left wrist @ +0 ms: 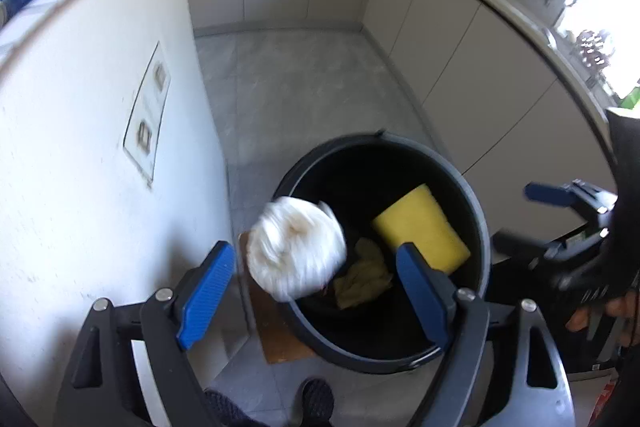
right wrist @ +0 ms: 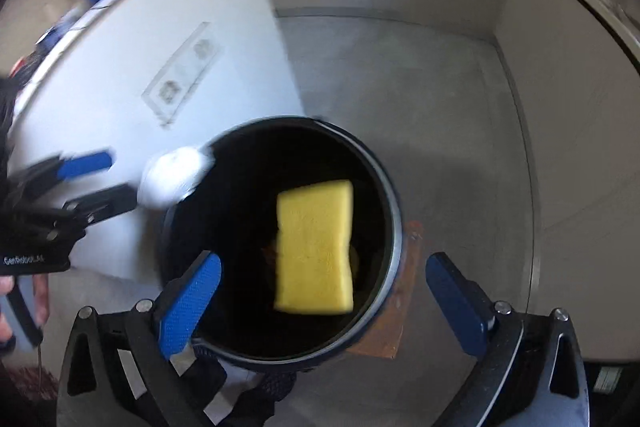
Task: Collect trash
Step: 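Carry the sponge and tissue over the bin and open both tools, then move both tools back from the bin toward the table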
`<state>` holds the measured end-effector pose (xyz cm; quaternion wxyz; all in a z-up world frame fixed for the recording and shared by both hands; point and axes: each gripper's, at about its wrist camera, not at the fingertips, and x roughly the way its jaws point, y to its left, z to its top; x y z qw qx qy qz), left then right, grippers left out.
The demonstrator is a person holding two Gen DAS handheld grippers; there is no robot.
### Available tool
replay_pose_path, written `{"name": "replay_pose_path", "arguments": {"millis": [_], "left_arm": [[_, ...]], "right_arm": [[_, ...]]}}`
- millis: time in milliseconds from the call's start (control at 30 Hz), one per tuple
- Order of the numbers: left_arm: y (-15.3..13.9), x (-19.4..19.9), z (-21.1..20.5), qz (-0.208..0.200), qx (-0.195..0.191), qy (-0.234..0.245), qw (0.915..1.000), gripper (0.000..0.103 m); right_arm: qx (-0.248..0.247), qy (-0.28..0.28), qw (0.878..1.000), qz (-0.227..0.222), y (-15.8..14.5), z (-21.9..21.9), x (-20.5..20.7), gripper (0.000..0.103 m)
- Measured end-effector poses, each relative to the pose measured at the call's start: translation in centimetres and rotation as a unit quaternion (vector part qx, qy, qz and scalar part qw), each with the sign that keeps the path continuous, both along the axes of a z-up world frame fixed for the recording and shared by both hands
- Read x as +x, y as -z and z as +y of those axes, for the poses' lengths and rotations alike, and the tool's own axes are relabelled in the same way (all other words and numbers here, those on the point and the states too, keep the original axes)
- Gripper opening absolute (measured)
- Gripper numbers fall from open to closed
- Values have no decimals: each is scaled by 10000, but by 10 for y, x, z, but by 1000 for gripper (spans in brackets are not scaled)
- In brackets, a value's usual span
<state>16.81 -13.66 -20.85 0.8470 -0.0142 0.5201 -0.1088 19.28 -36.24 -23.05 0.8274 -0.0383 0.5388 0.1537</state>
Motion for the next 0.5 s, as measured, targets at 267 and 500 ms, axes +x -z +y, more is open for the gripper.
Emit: {"name": "replay_pose_path", "arguments": {"millis": [267,500], "left_arm": [[0,-11,-4,-16,164,-55,9998,85],[-21,-5,3,-258,237,-177,9992,85]], "right_arm": [[-9,183,9997,-140,1,-5,1,103],[-60,200,9991,-363,-19,8,2,103]]}}
